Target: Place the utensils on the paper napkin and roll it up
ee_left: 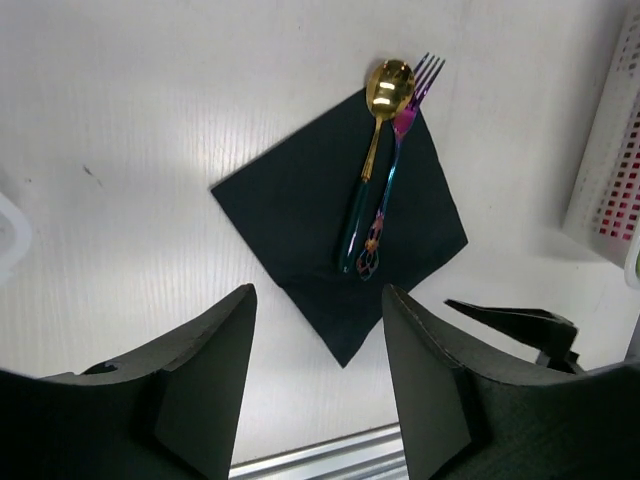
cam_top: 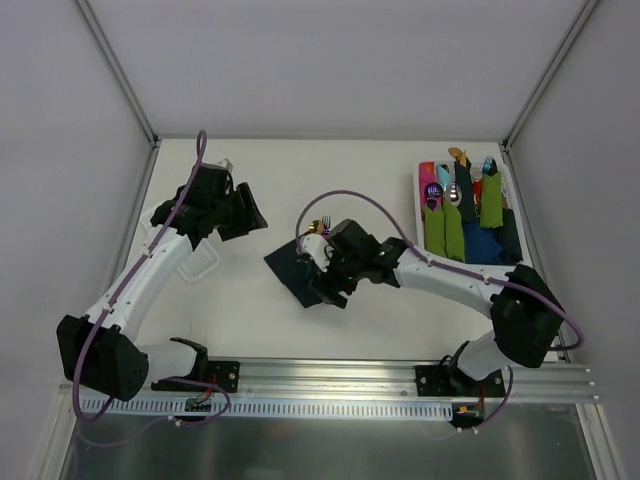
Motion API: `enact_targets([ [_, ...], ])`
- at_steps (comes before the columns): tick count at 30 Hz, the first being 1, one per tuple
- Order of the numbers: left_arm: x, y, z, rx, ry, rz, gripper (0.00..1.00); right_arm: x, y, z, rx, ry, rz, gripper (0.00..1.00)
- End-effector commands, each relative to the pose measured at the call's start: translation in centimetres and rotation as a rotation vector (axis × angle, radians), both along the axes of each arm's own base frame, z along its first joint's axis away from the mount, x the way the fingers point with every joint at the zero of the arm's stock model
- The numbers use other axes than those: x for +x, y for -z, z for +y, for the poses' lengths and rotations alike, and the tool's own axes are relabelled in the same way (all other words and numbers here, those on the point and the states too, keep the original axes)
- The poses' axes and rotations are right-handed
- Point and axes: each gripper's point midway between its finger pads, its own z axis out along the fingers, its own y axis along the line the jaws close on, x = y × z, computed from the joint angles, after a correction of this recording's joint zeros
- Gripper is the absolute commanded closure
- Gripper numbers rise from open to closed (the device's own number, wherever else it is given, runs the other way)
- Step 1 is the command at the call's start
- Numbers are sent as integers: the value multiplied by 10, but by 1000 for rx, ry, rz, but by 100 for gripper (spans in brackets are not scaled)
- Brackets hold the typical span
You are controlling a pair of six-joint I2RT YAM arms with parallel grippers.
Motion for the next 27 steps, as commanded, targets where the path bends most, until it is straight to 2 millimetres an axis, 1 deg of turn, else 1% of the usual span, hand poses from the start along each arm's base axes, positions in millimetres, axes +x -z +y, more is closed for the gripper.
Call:
enact_targets([
  [1,-21,0,3,-25,7,25,46,21,-5,35,12,-61,-267,19],
  [2,-24,-3,5,-29,1,19,46,14,-2,44,1,-88,-309,18],
  [3,-25,-3,6,-26,-4,17,46,8,5,47,-7,-124,-328,18],
  [4,-26,-2,8,-25,-10,18,45,8,4,53,0,-131,-360,17],
  [5,-27,-3,9,-28,-14,15,45,3,10,57,-24,-141,-376,17],
  [7,-27,-2,9,-26,-10,15,44,1,13,61,-32,-138,-377,18],
  [8,-26,3,8,-20,-6,32,51,1,13,61,-31,-126,-371,19],
  [10,-24,11,5,-20,2,66,62,6,3,57,-3,-70,-355,23],
  [11,-23,21,2,-5,12,98,69,13,-4,51,26,-35,-317,25],
  [12,-21,26,-1,15,20,107,70,18,-11,46,53,2,-279,27],
  [13,-17,25,-4,35,29,97,70,19,-25,38,90,33,-235,28],
  [14,-11,33,-5,77,27,108,70,24,-35,32,129,94,-180,29],
  [15,-13,37,-17,96,58,113,70,35,-42,19,170,141,-127,30],
  [16,-9,37,-23,103,63,109,70,36,-49,9,186,169,-99,31],
  [17,-6,51,-29,134,73,144,71,47,-53,-4,192,225,-79,32],
  [18,-5,56,-35,140,78,158,72,46,-53,-9,195,233,-56,33],
  [19,-5,58,-48,140,105,159,73,42,-50,-17,177,245,-24,33],
  [20,-4,63,-54,145,115,170,73,41,-52,-22,181,254,-9,34],
  [21,-4,74,-64,158,134,199,73,40,-49,-30,180,282,30,34],
  [22,-3,81,-66,178,132,208,73,40,-49,-33,186,297,50,34],
  [23,-2,92,-67,195,123,237,73,43,-48,-40,193,322,70,34],
  [25,-4,102,-73,196,132,262,76,41,-49,-43,210,339,116,33],
  [27,-1,113,-80,197,149,273,78,48,-49,-51,220,370,127,32],
])
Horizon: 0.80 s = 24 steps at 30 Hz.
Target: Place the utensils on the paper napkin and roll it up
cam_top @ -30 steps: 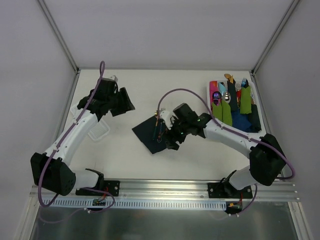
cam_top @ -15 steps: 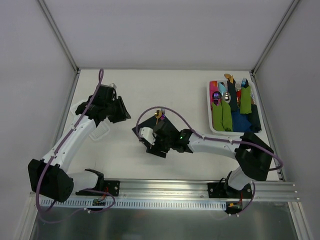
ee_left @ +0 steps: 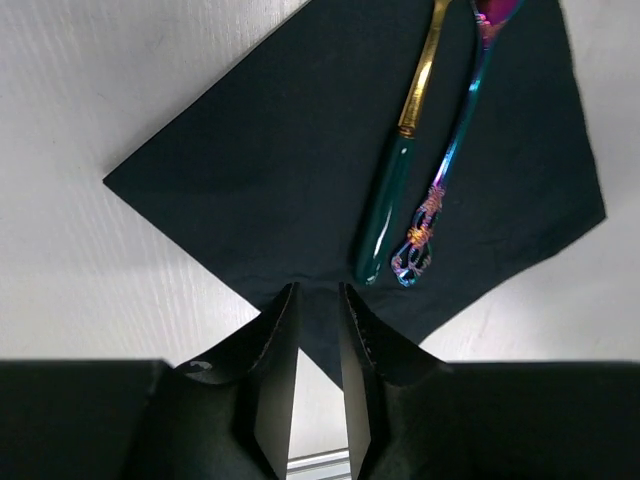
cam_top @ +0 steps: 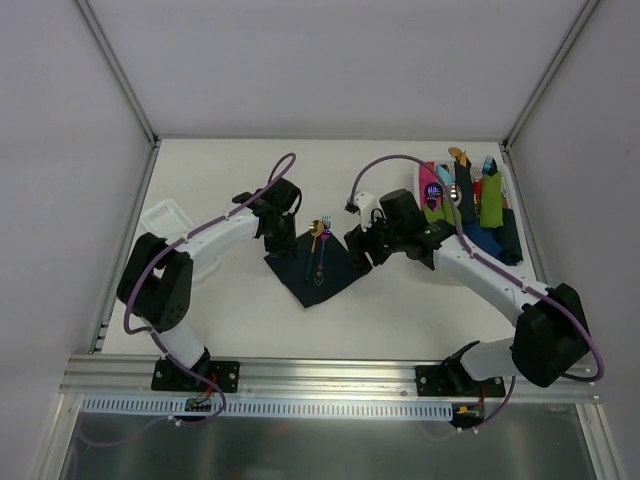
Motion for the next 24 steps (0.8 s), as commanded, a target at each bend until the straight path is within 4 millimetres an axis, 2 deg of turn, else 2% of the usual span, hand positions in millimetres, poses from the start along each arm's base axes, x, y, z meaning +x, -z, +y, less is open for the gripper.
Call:
enact_targets([
  [1,11,1,-13,-22,-7,-14,79,-8,-9,-6,61,25,94,32],
  [5,5,20,-23,-35,16,26,80,-1,-12,-14,75,52,111,31],
  [24,-9,74,-23,-24,33,119,79,5,-12,-25,85,90,136,31],
])
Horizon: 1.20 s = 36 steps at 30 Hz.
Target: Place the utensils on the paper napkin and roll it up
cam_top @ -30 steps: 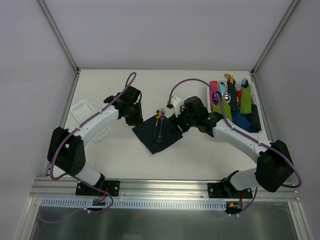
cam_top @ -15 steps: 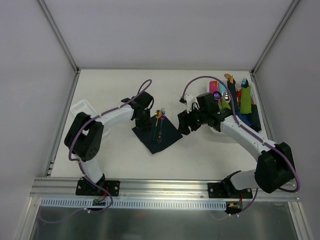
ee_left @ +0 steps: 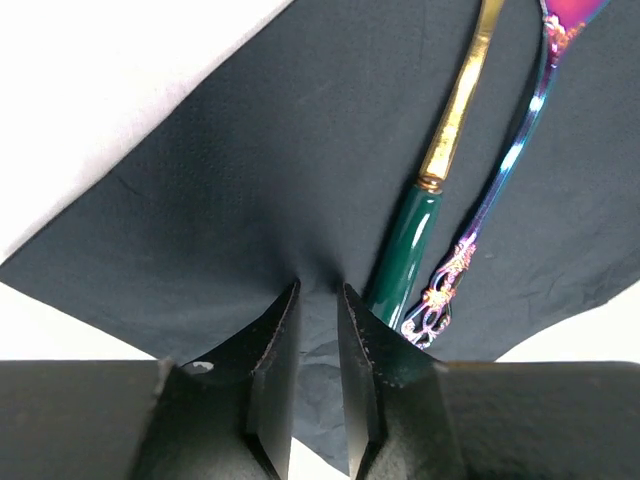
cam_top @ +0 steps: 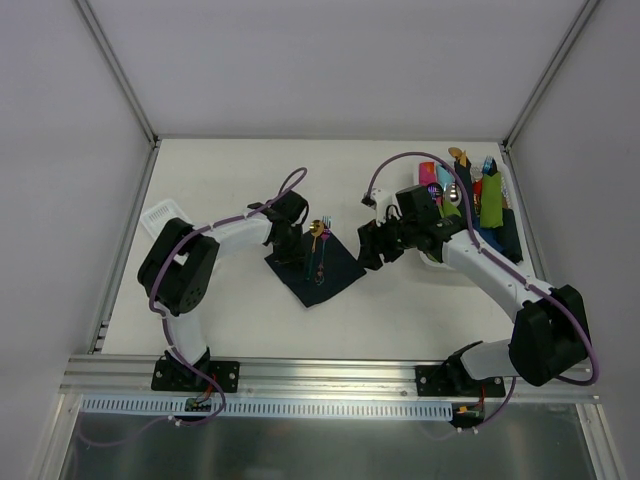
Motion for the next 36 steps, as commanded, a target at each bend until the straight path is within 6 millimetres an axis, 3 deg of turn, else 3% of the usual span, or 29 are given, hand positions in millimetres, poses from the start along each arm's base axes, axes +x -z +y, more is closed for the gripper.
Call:
enact_targets([
  [1,-7,11,-3,-3,14,29,78,3,-16,3,35,0,-11,31],
  [14,-11,19,-1,5,34,46,68,3,-12,0,23,5,4,31],
  [36,-14,24,0,47,52,63,66,4,-9,-2,29,7,30,31],
])
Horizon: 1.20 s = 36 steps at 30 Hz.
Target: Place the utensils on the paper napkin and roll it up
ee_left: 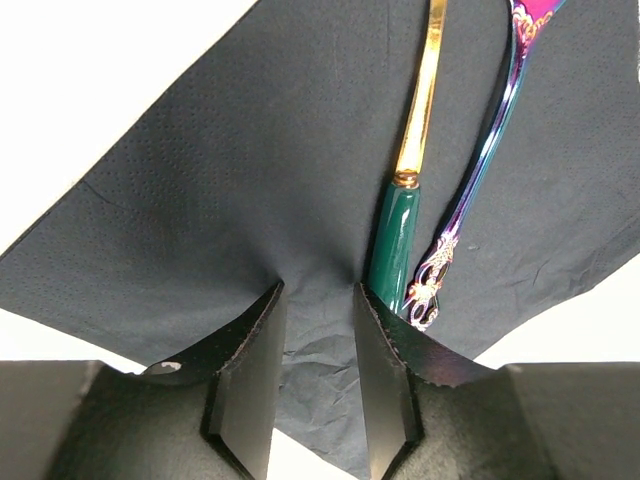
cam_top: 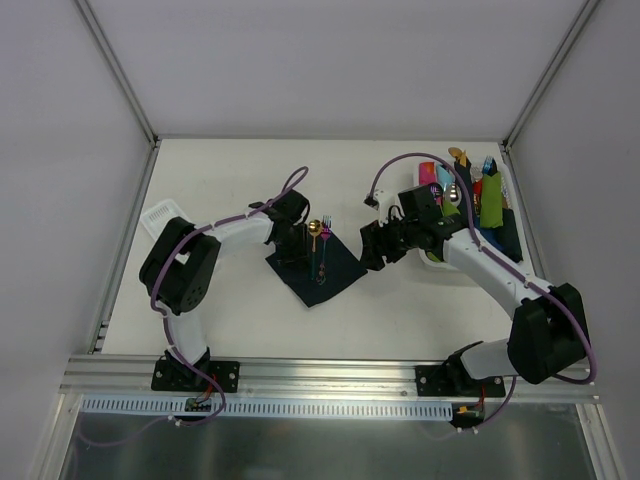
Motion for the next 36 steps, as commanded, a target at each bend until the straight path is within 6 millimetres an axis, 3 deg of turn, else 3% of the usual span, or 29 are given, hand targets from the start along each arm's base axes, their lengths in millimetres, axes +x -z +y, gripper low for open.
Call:
enact_targets([
  [1,-14,25,10,86,33,54,65,5,-13,5,29,-4,-8,31],
  [6,-13,24,10,92,39,52,59,6,-13,4,31,-2,-8,31],
  [16,-8,14,12,98,27,15,59,4,-11,5,36,-9,6,31],
  [26,23,-66,2,17,1,-193,62,2,-13,6,43,-17,9,31],
  [29,30,-76,-3,8,3,-206,63,2,-13,7,44,-17,10,31],
  [36,47,-53,-2,89,-23,-181,74,3,-12,6,40,-14,11,31],
])
